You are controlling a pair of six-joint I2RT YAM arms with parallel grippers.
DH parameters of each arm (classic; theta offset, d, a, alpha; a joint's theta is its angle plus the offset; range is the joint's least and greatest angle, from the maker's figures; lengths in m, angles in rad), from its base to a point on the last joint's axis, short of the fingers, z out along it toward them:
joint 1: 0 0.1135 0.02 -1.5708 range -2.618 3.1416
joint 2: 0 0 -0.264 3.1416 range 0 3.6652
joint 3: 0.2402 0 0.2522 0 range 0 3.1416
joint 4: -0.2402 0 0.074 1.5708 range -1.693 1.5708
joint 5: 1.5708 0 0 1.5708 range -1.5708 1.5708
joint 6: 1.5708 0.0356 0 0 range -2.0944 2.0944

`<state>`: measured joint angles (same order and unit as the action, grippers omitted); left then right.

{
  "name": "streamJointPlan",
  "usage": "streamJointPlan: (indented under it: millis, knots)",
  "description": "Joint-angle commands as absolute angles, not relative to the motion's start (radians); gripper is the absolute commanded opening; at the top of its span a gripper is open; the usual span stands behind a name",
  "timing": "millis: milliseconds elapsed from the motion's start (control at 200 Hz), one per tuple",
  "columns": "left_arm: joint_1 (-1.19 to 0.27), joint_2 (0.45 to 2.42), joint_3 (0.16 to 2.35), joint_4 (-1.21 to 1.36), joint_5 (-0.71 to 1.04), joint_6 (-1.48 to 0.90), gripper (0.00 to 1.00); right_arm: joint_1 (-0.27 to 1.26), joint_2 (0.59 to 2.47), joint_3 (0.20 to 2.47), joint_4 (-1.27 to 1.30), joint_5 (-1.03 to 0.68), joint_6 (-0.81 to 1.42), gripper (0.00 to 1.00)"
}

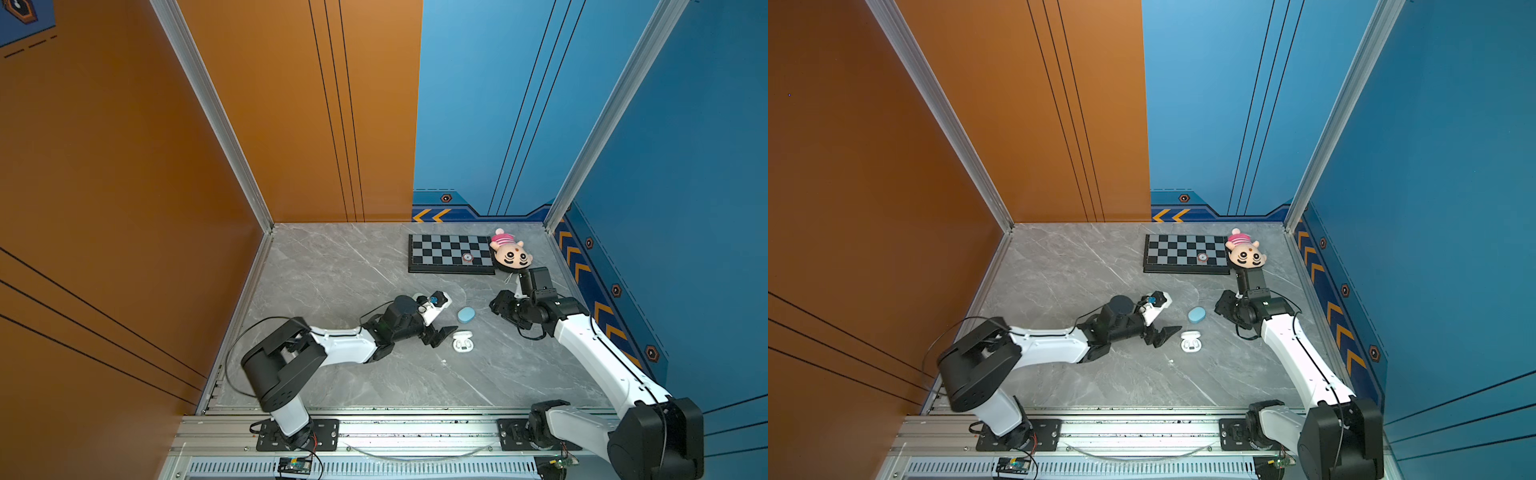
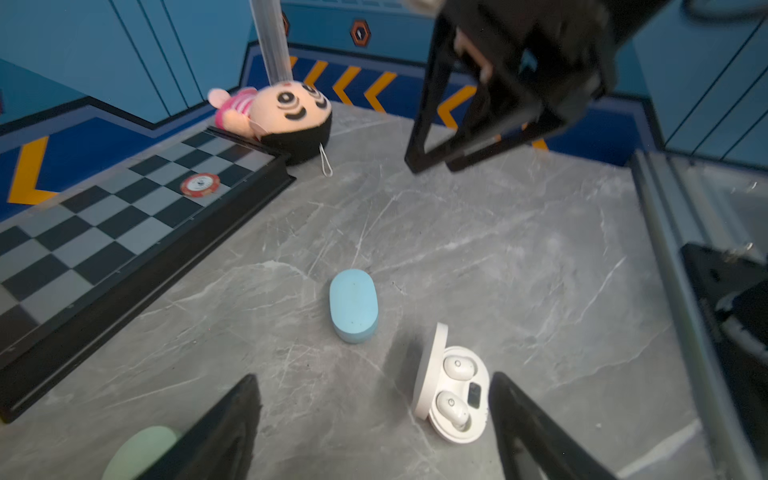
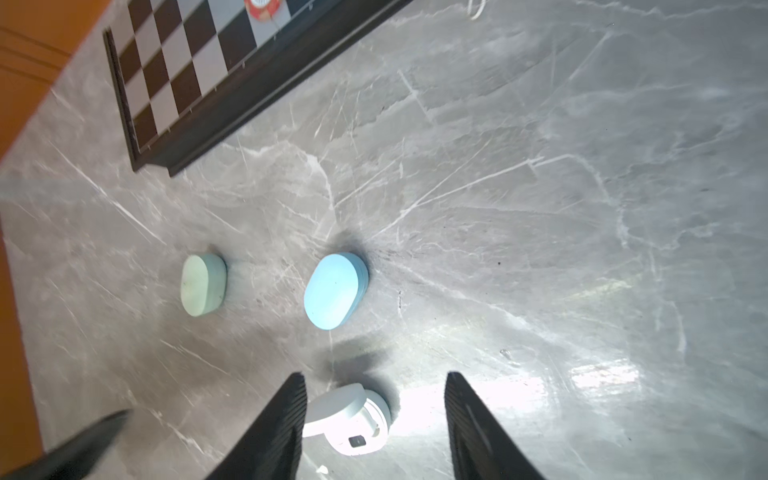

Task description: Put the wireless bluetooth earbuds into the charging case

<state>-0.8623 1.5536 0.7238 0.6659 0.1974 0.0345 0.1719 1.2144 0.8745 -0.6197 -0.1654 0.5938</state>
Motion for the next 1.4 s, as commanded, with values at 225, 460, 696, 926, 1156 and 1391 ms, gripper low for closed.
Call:
streamJointPlan:
  millis: [225, 460, 696, 926, 1156, 1391]
  knots:
    - [-0.709, 1.132, 0.642, 0.304, 0.251, -0.081, 0.98, 0.300, 1.455, 0.989, -0.721, -0.150, 0.406, 0.58]
    - [-0.689, 1.017, 0.558, 0.310, 0.173, -0.113, 0.98, 0.347, 1.561, 1.023, -0.737, -0.126, 0.403, 0.55]
    - [-0.674, 1.022, 0.555, 0.307, 0.166, -0.124, 0.98, 0.417, 1.564, 1.000, -0.784, -0.081, 0.400, 0.54]
    - [-0.619, 0.993, 0.528, 0.309, 0.096, -0.197, 0.98, 0.461, 1.485, 0.944, -0.793, -0.036, 0.428, 0.53]
    - [-0.516, 0.951, 0.489, 0.312, 0.027, -0.317, 0.98, 0.476, 1.442, 0.926, -0.793, -0.025, 0.428, 0.53]
    - [-0.351, 0.850, 0.530, 0.069, -0.070, -0.240, 0.98, 0.400, 1.275, 1.027, -0.721, -0.008, 0.266, 0.55]
